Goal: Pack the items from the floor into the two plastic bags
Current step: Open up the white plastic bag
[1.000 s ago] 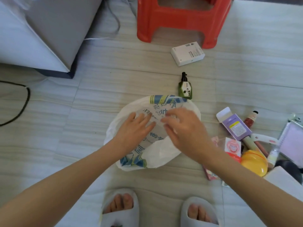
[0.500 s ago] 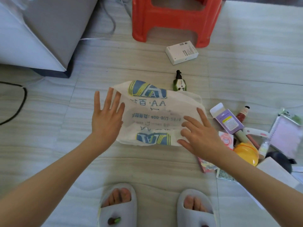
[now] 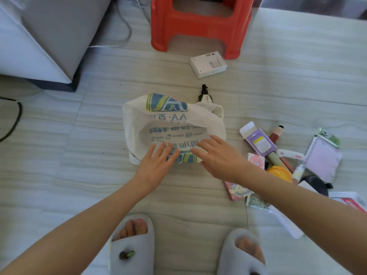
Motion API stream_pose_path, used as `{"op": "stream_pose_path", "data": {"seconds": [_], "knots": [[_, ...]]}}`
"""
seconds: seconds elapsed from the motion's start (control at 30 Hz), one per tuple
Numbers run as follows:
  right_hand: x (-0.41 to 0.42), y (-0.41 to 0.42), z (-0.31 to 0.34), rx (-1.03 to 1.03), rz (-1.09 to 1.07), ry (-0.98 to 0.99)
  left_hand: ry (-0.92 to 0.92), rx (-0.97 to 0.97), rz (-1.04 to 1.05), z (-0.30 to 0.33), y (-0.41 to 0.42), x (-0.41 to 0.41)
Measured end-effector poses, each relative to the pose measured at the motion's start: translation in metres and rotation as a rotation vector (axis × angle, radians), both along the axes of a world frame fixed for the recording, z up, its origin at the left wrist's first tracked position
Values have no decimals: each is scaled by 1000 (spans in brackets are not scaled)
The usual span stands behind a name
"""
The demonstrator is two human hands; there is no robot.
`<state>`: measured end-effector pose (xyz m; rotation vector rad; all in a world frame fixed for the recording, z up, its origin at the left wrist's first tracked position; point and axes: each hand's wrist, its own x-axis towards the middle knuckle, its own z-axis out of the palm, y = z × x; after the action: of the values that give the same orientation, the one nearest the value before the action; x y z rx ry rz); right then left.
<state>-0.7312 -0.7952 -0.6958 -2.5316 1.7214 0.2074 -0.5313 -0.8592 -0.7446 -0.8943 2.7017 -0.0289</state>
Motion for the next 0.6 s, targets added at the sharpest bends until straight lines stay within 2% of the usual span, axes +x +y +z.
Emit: {"op": "stream_pose_path", "data": {"seconds": [0.13, 0.23, 0.43, 0.6], "knots": [[13, -47, 8, 183, 98, 57, 72, -19, 14, -15, -10, 1], [27, -85, 3, 288, -94, -21, 145, 2, 21, -30, -11, 1], [12, -139, 1, 241, -200, 40, 131, 82, 20, -49, -9, 18], [5, -117, 10, 238, -149, 18, 101, 154, 12, -17, -26, 15]]}}
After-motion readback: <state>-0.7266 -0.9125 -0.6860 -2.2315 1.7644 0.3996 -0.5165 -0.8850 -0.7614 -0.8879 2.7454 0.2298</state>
